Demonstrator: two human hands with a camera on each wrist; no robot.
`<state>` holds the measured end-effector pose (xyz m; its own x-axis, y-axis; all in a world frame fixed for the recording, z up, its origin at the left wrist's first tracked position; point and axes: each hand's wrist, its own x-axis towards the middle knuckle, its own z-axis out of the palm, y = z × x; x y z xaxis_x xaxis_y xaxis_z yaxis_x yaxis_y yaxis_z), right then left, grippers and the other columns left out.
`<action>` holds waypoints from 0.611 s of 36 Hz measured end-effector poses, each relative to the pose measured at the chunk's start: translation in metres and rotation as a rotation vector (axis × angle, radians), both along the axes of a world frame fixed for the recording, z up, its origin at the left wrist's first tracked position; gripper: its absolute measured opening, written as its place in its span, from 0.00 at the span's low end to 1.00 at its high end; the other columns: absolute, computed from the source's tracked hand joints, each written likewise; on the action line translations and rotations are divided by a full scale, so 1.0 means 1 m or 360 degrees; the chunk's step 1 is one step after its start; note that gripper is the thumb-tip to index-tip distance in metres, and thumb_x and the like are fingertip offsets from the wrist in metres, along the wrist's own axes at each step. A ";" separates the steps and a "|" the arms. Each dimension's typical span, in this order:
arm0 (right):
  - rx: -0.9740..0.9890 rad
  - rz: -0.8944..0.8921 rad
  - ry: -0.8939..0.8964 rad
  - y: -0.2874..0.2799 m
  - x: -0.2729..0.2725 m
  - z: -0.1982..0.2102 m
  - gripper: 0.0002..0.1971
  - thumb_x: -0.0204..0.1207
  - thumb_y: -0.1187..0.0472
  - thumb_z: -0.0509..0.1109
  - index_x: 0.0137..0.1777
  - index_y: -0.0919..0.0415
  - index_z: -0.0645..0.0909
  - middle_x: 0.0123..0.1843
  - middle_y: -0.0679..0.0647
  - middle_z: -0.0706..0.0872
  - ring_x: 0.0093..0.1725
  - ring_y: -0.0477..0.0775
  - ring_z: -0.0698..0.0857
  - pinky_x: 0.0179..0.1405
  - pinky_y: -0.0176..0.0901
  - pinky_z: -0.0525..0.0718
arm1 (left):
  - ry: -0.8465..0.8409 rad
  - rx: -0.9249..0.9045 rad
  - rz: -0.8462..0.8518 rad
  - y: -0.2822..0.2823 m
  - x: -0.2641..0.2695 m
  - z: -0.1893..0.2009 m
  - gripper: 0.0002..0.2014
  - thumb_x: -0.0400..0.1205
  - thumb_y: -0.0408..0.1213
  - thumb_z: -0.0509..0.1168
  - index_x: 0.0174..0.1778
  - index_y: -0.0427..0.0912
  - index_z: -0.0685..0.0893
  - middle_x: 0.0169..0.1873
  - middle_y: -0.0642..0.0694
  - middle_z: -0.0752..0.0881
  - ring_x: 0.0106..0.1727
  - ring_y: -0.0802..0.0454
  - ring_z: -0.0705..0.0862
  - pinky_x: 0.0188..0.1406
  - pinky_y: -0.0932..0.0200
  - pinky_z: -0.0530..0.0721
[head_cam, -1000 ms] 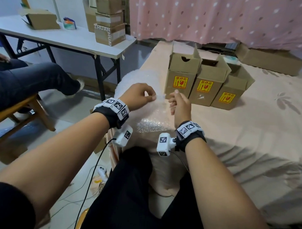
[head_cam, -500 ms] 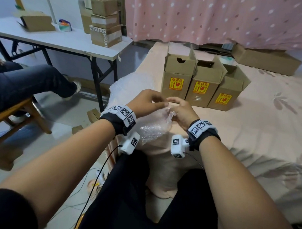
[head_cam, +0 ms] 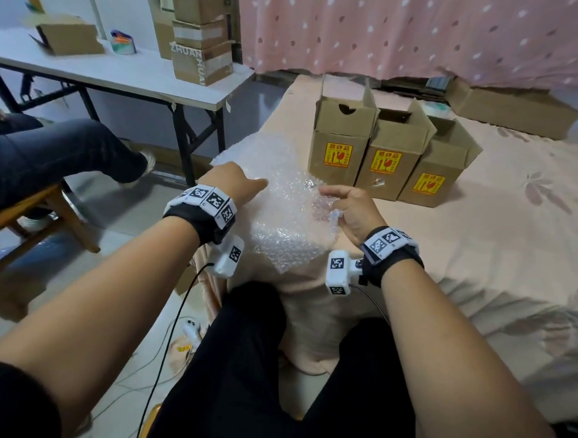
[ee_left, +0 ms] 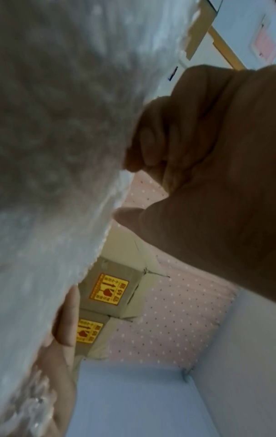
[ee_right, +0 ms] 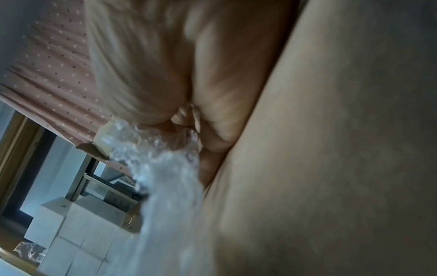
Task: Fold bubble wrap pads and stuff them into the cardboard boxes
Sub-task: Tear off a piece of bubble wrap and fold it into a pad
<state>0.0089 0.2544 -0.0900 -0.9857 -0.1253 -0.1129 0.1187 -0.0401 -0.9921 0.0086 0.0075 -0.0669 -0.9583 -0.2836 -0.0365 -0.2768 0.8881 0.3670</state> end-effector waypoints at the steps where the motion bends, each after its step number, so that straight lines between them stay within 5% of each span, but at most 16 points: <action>1: 0.0007 0.0013 0.0008 0.000 0.000 0.000 0.23 0.75 0.86 0.58 0.65 0.73 0.84 0.65 0.60 0.85 0.50 0.50 0.89 0.37 0.36 0.87 | 0.0001 0.0032 -0.0009 0.003 0.000 0.001 0.28 0.78 0.66 0.65 0.41 0.39 0.79 0.38 0.43 0.85 0.39 0.44 0.84 0.37 0.55 0.78; 5: 0.0029 0.0066 0.0030 0.002 -0.004 -0.005 0.19 0.73 0.81 0.66 0.60 0.66 0.88 0.64 0.58 0.88 0.57 0.62 0.89 0.58 0.55 0.88 | -0.0046 0.0151 -0.0030 0.007 -0.003 0.004 0.24 0.78 0.58 0.73 0.44 0.38 0.79 0.43 0.40 0.85 0.44 0.42 0.85 0.42 0.54 0.80; 10: 0.0058 0.0077 0.0091 0.002 -0.001 -0.003 0.08 0.82 0.65 0.69 0.53 0.62 0.90 0.56 0.56 0.92 0.58 0.52 0.86 0.67 0.47 0.80 | 0.0021 0.0293 -0.0098 0.006 -0.004 0.006 0.14 0.80 0.41 0.76 0.45 0.32 0.86 0.42 0.39 0.88 0.48 0.41 0.88 0.45 0.55 0.82; 12: 0.0027 0.0097 0.0073 0.003 -0.002 -0.003 0.08 0.83 0.67 0.68 0.54 0.63 0.89 0.58 0.56 0.91 0.61 0.51 0.85 0.63 0.41 0.81 | 0.0089 0.0364 -0.0085 0.004 -0.003 0.007 0.09 0.79 0.36 0.76 0.45 0.36 0.83 0.45 0.41 0.84 0.49 0.44 0.84 0.50 0.55 0.81; 16: 0.0063 0.0149 0.0056 0.005 -0.004 -0.005 0.09 0.80 0.72 0.70 0.53 0.62 0.90 0.61 0.59 0.91 0.58 0.53 0.86 0.66 0.46 0.82 | 0.0150 0.0593 0.0035 -0.001 -0.006 0.002 0.20 0.75 0.32 0.80 0.55 0.40 0.77 0.55 0.41 0.82 0.58 0.41 0.84 0.59 0.48 0.84; 20: 0.0072 0.0054 0.0038 0.001 -0.006 -0.006 0.06 0.78 0.74 0.72 0.46 0.65 0.88 0.45 0.59 0.91 0.51 0.57 0.86 0.60 0.46 0.83 | 0.0126 0.0857 0.0159 -0.004 -0.005 -0.001 0.28 0.72 0.28 0.78 0.66 0.41 0.73 0.62 0.37 0.81 0.61 0.37 0.83 0.56 0.45 0.85; 22: 0.0109 -0.0002 0.0047 -0.002 -0.007 -0.006 0.06 0.77 0.74 0.74 0.42 0.63 0.85 0.40 0.57 0.89 0.46 0.57 0.86 0.46 0.40 0.85 | 0.0146 0.0993 0.0195 -0.003 -0.004 -0.002 0.31 0.72 0.27 0.75 0.68 0.41 0.70 0.62 0.36 0.79 0.57 0.38 0.83 0.49 0.47 0.85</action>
